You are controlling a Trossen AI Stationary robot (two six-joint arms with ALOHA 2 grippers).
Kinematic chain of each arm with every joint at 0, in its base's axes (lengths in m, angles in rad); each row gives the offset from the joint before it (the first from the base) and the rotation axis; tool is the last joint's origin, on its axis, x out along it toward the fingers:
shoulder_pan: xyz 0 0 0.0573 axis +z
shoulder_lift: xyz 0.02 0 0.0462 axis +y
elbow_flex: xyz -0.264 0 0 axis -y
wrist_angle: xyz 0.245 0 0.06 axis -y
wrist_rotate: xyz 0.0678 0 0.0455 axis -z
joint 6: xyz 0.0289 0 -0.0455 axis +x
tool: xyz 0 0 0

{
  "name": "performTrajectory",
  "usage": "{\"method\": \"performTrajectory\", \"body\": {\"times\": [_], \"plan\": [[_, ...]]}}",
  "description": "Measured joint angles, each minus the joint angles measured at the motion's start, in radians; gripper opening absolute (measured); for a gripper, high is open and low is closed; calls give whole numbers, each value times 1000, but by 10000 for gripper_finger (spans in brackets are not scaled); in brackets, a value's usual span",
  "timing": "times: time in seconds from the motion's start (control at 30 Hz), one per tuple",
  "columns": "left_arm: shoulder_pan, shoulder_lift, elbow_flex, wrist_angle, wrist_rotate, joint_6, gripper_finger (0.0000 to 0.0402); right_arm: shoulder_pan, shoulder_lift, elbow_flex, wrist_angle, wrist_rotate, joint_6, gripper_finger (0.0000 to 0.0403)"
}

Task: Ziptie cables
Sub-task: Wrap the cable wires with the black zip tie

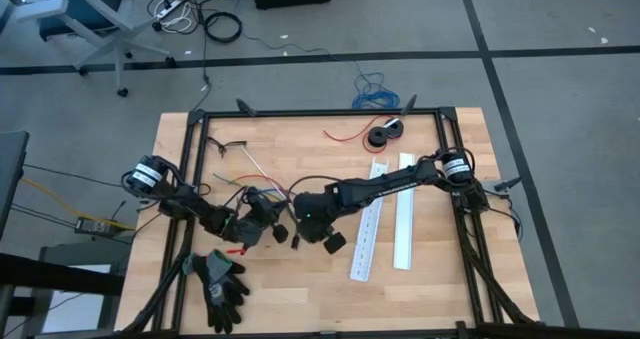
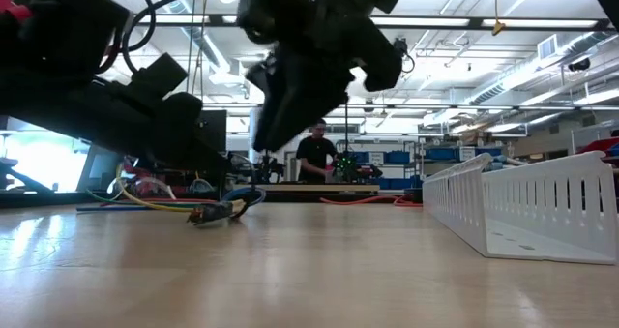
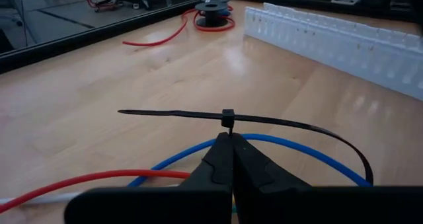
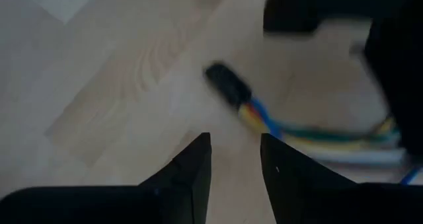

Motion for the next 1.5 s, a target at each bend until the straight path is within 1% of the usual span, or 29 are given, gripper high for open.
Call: {"method": "performTrajectory", "body": {"times": [0.17,0.23,0.33,0.4,0.53,0.6,0.7,0.83,0.9,1.0,1.03,1.1,1.2,1.23,1.43,1.5], "plan": [[10,0,0,2,34,7,0,3,1,-23,120,-3,-144,113],[11,0,0,3,45,8,0,2,1,-40,149,-20,-196,113],[11,0,0,5,49,6,0,3,32,-57,214,-33,-253,113],[11,0,-1,5,63,-4,0,8,59,-63,191,-24,-266,113],[11,0,0,5,90,-14,0,17,88,-56,224,-11,-278,112],[10,0,0,10,94,-15,0,23,102,-56,233,10,-307,112],[10,0,0,13,98,-16,0,31,121,-57,251,84,-351,112],[10,0,0,12,113,-27,0,32,147,-54,260,96,-403,112],[10,0,0,14,137,-39,0,32,158,-52,259,97,-427,112],[15,1,2,2,218,-42,0,32,162,-52,256,97,-474,111],[15,2,2,3,231,-42,0,33,162,-52,252,97,-496,107],[14,2,2,3,233,-42,0,38,163,-53,245,96,-514,85],[14,2,2,14,227,-16,0,48,164,-53,241,97,-492,26],[14,2,3,14,226,-11,0,51,164,-53,241,104,-475,16],[14,2,3,13,216,32,0,60,153,-53,207,103,-405,7],[14,2,3,12,203,47,0,65,141,-54,172,85,-372,5]]}}
